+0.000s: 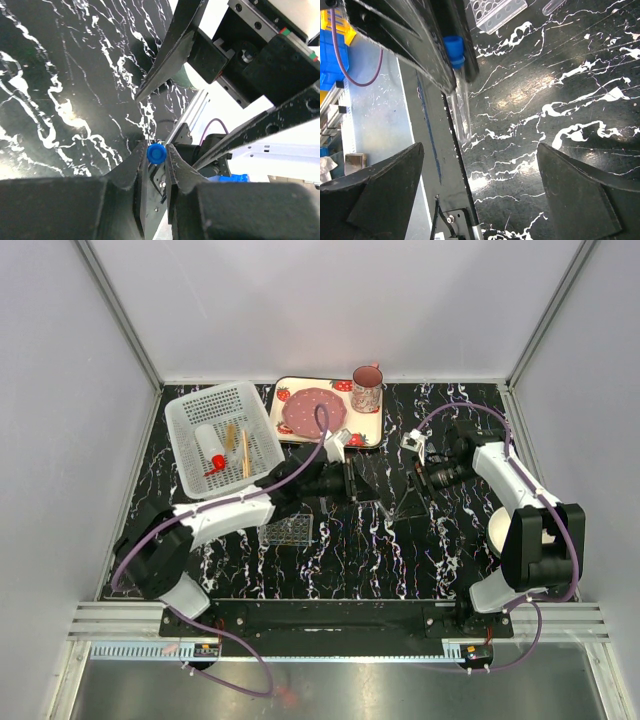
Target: Organize the chemistry lab equipment
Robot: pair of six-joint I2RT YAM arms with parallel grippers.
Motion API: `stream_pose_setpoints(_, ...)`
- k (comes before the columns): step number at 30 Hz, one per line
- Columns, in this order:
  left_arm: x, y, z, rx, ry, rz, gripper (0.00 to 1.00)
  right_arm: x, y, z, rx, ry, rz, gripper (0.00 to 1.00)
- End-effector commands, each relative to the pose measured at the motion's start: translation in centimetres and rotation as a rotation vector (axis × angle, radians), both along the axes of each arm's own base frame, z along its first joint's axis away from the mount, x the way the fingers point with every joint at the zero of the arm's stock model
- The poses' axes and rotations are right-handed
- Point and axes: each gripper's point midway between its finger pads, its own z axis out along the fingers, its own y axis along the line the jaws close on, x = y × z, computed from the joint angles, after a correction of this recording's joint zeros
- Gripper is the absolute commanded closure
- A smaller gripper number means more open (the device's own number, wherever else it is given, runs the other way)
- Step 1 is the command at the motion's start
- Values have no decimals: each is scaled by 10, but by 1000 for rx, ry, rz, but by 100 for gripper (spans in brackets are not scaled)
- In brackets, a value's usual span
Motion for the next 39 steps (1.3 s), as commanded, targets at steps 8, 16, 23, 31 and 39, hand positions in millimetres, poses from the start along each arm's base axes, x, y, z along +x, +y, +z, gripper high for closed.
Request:
stream_pose_setpoints(8,25,124,-10,326,-269,374,98,12,-9,-3,-87,-106,-57,0)
stream_pose_setpoints(16,28,228,-34,616,-341,660,97,15,-10,-6,-98,-102,-65,0)
stream_pose_setpoints(23,33,266,-44,718,-360,799,97,15,-10,-9,-104,-93,-67,0)
stream_pose_setpoints(31,29,276,-57,763,-351,806,96,15,-11,-12,-107,-81,-66,0)
stream_pose_setpoints(39,25,278,-66,782,-337,795,96,15,-11,-14,-112,-76,-67,0)
